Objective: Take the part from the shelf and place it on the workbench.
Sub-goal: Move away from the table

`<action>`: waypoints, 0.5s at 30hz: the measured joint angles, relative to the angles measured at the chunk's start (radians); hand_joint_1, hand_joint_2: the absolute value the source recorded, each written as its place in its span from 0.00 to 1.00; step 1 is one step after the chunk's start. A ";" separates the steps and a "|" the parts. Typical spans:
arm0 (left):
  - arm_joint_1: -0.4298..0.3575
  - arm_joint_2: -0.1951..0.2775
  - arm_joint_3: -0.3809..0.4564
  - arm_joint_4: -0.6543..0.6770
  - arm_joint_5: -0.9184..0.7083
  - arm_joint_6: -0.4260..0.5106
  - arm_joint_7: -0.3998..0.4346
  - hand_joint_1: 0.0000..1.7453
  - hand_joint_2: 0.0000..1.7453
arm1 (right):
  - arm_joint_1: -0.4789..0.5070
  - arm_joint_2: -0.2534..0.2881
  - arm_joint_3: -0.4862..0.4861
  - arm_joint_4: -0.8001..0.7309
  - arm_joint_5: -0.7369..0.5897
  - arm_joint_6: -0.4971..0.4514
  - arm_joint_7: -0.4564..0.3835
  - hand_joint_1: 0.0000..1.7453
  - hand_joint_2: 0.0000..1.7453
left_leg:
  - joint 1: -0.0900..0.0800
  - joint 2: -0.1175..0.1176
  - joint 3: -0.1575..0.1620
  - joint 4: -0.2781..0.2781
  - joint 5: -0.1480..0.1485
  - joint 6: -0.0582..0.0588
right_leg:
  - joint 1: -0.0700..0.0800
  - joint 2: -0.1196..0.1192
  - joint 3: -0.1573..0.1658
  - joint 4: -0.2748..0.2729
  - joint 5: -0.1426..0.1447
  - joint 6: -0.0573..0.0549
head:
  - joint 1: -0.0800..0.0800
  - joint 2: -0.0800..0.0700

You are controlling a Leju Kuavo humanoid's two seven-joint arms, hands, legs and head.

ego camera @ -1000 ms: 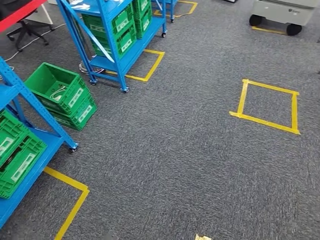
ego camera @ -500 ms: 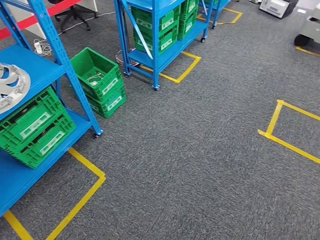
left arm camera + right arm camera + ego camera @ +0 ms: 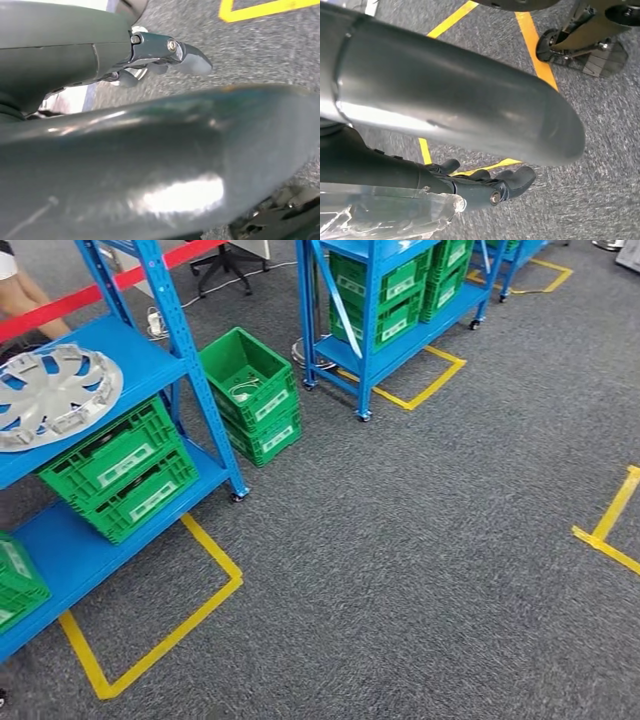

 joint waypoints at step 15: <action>-0.003 -0.003 0.001 0.000 0.001 -0.001 0.004 0.00 0.00 | 0.001 0.000 0.000 0.000 0.000 0.003 -0.001 0.00 0.00 | 0.000 -0.001 0.142 -0.268 0.125 0.055 | 0.008 0.015 -0.105 0.269 -0.153 0.050 | 0.014 0.000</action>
